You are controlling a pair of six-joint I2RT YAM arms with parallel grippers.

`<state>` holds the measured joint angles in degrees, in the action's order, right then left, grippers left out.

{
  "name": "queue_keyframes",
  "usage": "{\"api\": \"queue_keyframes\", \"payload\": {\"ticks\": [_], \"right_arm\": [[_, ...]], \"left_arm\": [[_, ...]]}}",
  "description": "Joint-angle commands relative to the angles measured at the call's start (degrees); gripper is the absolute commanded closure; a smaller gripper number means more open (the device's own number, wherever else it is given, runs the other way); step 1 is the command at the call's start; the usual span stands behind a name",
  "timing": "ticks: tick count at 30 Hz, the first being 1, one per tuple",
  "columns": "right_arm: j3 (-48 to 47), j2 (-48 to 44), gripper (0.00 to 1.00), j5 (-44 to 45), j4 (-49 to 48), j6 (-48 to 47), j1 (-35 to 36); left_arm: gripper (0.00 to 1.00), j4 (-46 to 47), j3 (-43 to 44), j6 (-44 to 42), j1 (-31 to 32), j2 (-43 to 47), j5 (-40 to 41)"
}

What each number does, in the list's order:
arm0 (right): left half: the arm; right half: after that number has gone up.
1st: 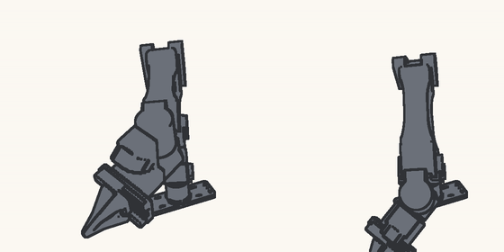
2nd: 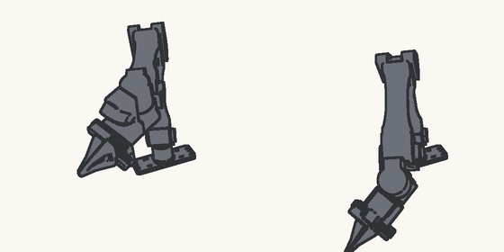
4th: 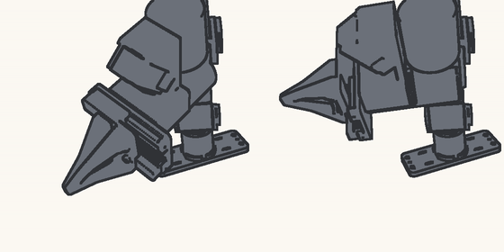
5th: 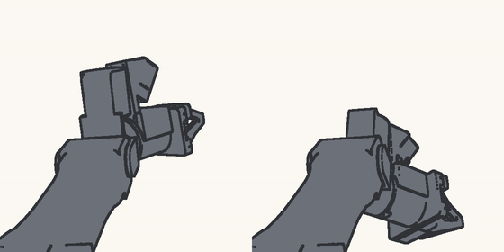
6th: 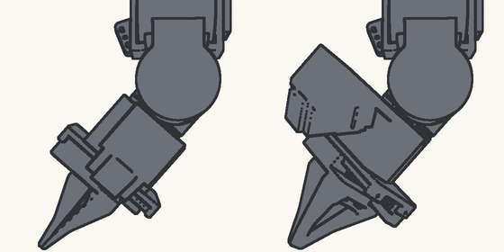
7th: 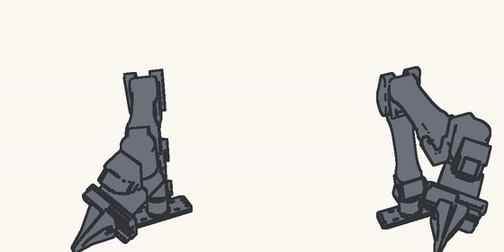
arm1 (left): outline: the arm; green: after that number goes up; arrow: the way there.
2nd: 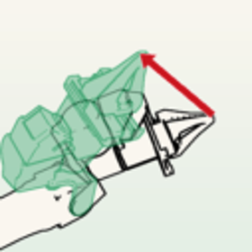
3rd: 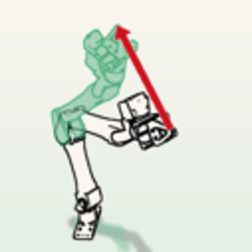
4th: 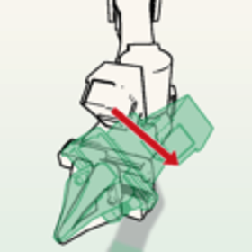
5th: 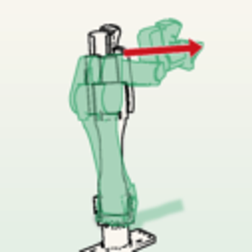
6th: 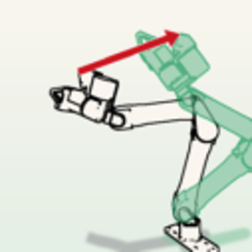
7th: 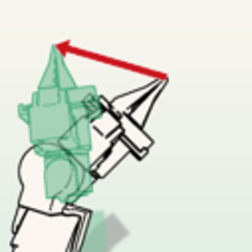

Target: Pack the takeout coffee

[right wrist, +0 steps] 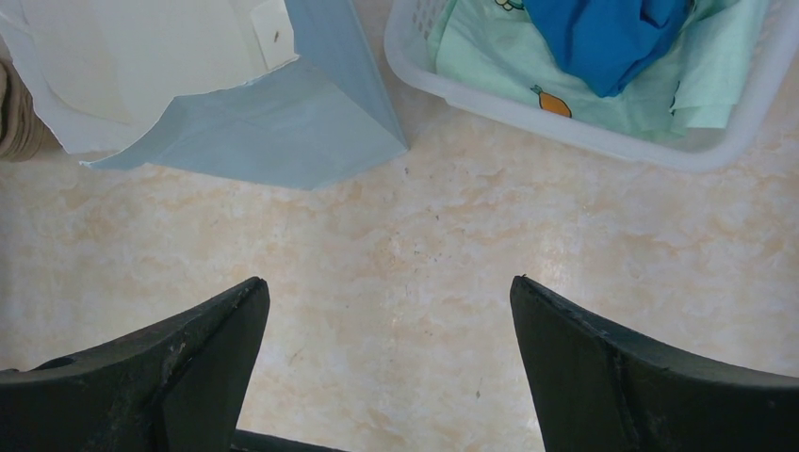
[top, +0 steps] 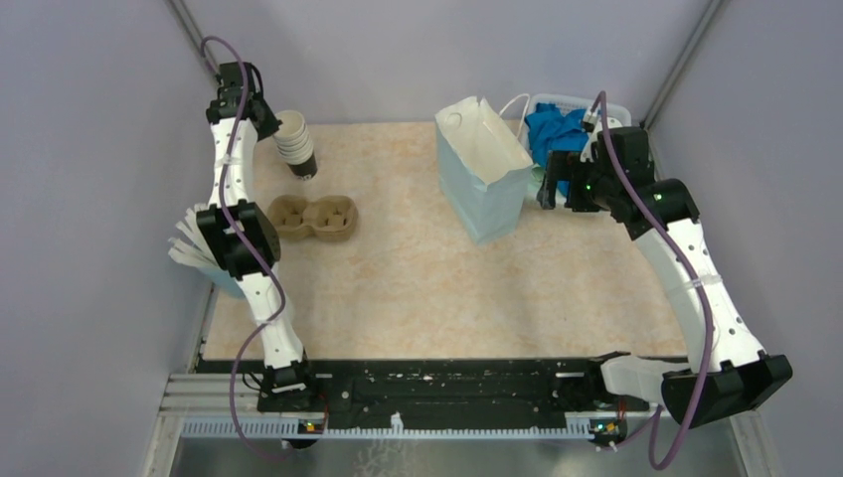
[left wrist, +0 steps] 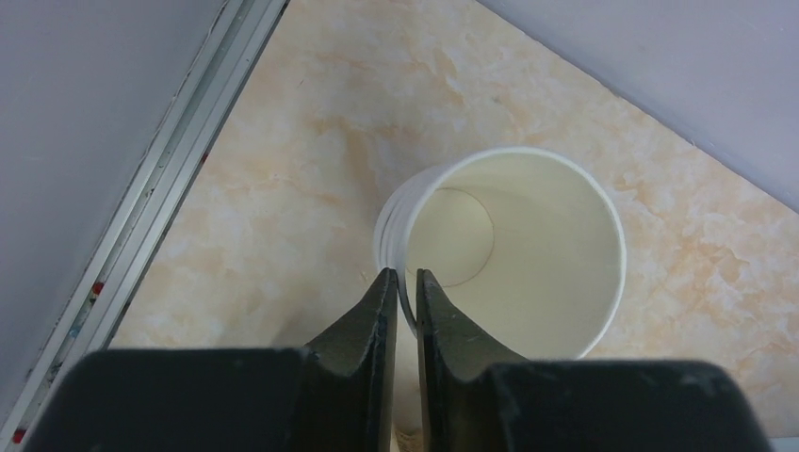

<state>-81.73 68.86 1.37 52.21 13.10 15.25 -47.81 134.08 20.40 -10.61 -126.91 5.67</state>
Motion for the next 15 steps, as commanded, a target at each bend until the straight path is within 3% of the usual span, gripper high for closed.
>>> {"api": "queue_keyframes", "payload": {"ticks": [1, 15], "right_arm": [[-0.81, 0.31, 0.01, -0.66, -2.26, -0.86, -0.14], [-0.54, 0.08, 0.01, -0.81, -2.60, -1.33, -0.13]], "left_arm": [[0.83, 0.91, 2.26, -0.16, 0.04, 0.33, 0.24], [1.00, 1.25, 3.95, 0.86, 0.01, 2.11, -0.25]]}}
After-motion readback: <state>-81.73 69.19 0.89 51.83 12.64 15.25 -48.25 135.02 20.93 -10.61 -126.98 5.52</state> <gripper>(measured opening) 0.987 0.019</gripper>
